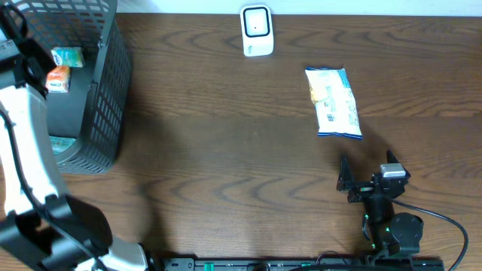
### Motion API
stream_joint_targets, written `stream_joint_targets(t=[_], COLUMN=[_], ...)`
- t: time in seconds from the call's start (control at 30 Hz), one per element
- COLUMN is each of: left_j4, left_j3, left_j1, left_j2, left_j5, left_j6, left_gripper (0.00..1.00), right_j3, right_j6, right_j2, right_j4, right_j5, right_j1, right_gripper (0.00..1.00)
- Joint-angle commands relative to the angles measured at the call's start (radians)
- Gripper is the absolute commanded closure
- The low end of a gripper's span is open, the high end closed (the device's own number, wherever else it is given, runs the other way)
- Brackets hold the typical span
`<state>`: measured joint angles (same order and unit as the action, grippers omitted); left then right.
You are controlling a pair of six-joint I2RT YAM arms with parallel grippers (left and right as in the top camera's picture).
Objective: Scan the item barcode
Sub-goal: 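Reach the left gripper into the basket and grasp the green packet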
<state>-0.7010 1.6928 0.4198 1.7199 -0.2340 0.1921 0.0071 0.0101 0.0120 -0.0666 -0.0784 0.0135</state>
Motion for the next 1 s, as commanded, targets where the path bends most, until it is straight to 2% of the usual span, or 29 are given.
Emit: stream_joint_targets(t=[0.0,0.1,0.2,0.3,0.4,0.7,0.97], left_j4=[-0.039,-0.079,-0.112,-0.16,-0.201,-0.219,-0.233], left_j3=[0.008,0.008,0.008,0.008,0.007,0.005,-0.033], left_j1=[0.013,0.014,0.014,0.019,0.029,0.039,0.04], left_j2=[0.068,0.123,0.175,0.224,0.276,0.395,0.411], left_j5=[-0.149,-0.227,-0.236,-0.235,-0.235,-0.219,-0.159], left_j6=[0.141,0.203,0.251,0.365,0.476,0.491,0.548], left_gripper=[0.44,0.44,0.43,0.38,0.37,0.36,0.33], right_j3=[-0.001,-0.001,-0.001,-0.001,-0.001,-0.001,-0.001], right_j6=[-0.011,-0.011,-0.011,-0.011,-0.011,-0.011,-0.011], right_j2=[-0.005,-0.005,-0.005,-0.005,-0.005,-0.005,-0.005], right_j4=[-0.004,-0.005,-0.005,-0.005,-0.005,-0.004,-0.005], right_j5=[-0.003,-0.003,-0.003,-0.003,-0.003,-0.003,-0.003], right_j1=[0.007,0.007,0.007,0.007,0.007,0.007,0.007], right_gripper=[0.01,0.01,0.01,0.01,0.01,0.01,0.01])
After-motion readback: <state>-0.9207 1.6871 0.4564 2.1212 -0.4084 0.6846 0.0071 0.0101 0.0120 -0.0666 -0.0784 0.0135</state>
